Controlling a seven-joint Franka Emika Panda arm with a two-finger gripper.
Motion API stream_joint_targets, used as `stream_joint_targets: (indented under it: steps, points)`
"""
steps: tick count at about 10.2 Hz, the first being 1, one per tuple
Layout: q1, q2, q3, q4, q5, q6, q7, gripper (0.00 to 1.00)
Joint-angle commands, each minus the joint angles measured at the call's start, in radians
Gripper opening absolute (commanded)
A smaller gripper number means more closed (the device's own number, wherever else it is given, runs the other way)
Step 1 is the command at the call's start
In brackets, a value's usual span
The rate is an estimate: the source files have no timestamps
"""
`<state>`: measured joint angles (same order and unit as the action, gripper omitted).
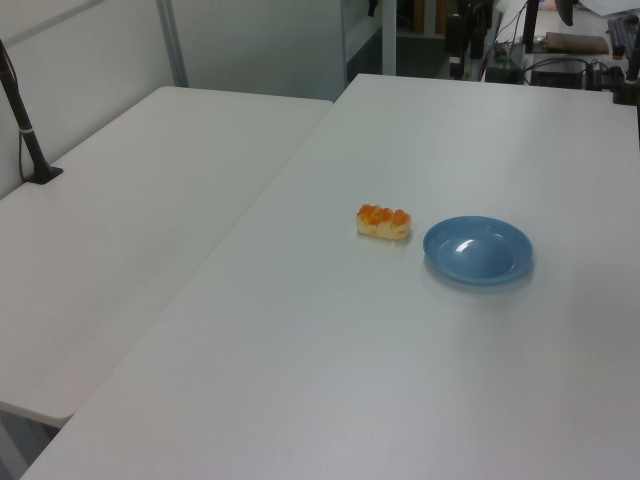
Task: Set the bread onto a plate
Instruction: 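Move the open gripper down toward the orange-topped bread roll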
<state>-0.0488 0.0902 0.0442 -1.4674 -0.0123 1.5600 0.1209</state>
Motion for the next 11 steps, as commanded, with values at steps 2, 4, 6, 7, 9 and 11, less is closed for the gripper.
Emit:
stream_joint_targets:
  steps: [2,4,6,7,9,11]
  points:
    - [0.006,-0.03,-0.02,-0.017,0.008,-0.027,-0.056,1.0]
    - [0.006,-0.035,-0.02,-0.017,0.008,-0.028,-0.058,1.0]
    - [0.006,-0.035,-0.02,-0.017,0.008,-0.026,-0.058,1.0]
    - [0.006,-0.035,-0.02,-0.017,0.008,-0.024,-0.058,1.0]
    - [0.007,-0.027,-0.02,-0.017,0.008,-0.018,-0.058,1.0]
    - [0.007,-0.011,-0.018,-0.001,0.008,-0.011,-0.06,1.0]
